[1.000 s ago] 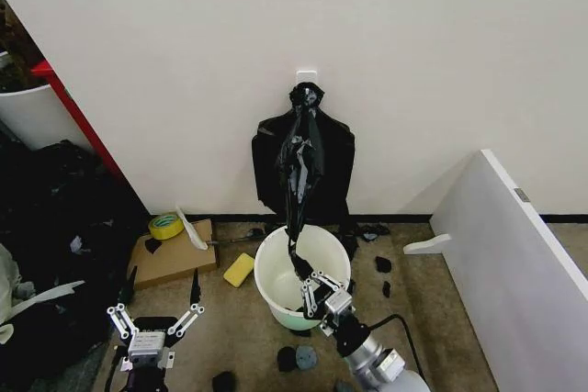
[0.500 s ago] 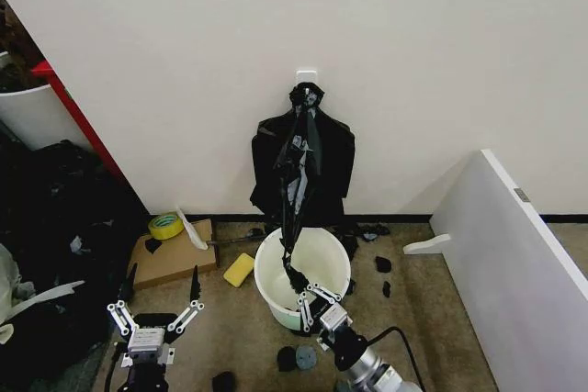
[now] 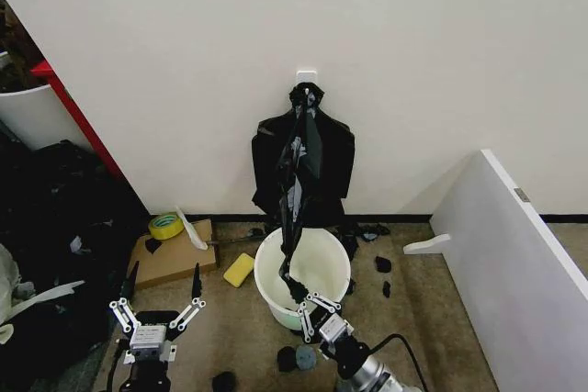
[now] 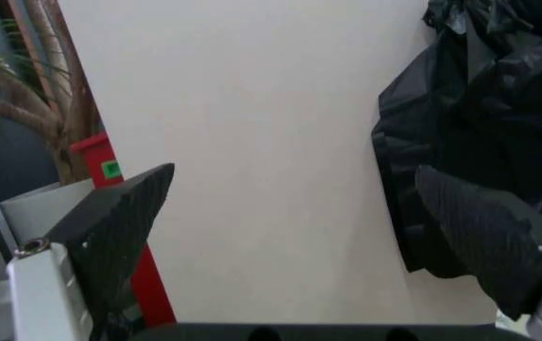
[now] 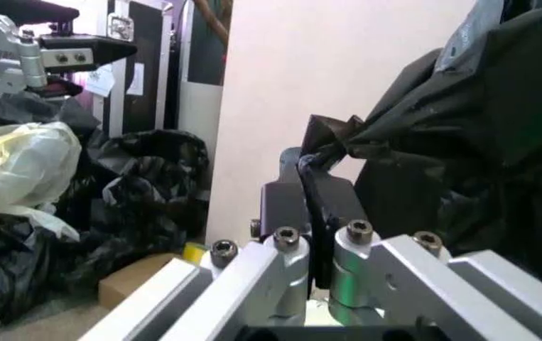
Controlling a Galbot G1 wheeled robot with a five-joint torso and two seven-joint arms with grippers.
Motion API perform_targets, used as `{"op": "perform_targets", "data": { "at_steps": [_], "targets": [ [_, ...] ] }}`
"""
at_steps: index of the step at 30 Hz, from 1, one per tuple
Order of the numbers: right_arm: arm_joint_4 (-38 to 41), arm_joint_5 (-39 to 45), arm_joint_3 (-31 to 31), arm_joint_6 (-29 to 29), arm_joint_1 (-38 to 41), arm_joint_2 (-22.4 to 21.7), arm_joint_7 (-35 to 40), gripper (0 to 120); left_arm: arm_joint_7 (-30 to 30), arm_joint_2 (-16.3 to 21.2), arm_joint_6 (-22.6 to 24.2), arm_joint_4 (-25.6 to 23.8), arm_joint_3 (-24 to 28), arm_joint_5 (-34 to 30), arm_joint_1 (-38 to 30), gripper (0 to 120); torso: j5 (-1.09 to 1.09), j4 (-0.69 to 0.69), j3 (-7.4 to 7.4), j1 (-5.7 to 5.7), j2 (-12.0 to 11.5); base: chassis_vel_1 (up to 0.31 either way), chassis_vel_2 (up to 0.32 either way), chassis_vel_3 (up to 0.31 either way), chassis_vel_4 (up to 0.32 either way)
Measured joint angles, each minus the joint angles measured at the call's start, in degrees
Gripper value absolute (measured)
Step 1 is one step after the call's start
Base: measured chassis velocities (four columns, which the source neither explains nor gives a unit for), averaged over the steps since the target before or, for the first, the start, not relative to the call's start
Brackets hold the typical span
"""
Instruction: Place the garbage bag over the trash bin.
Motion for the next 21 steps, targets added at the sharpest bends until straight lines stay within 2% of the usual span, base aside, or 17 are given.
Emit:
{"op": "perform_targets", "data": {
  "at_steps": [8, 15, 21],
  "targets": [
    [-0.26, -0.25, 0.6, 0.35, 0.24, -0.53, -0.23, 0, -0.02, -0.12, -0.12, 0.28, 0.21, -0.04, -0.15, 100, 0.0, 0.0, 0.0, 0.0, 0.0, 0.0, 0.0, 0.0, 0.0],
    [1.44, 1.73, -0.34, -4.11, 1.66, 0.29, 5.26, 0, 0.09, -0.17, -0.03, 0.4, 0.5, 0.11, -0.29, 100, 0.0, 0.0, 0.0, 0.0, 0.0, 0.0, 0.0, 0.0, 0.0],
    [3.85, 2.41, -0.3, -6.38, 0.71, 0.26, 9.21, 25, 0.3, -0.17, 0.62, 0.25, 0.68, 0.12, -0.84, 100, 0.0, 0.0, 0.0, 0.0, 0.0, 0.0, 0.0, 0.0, 0.0]
  ]
}}
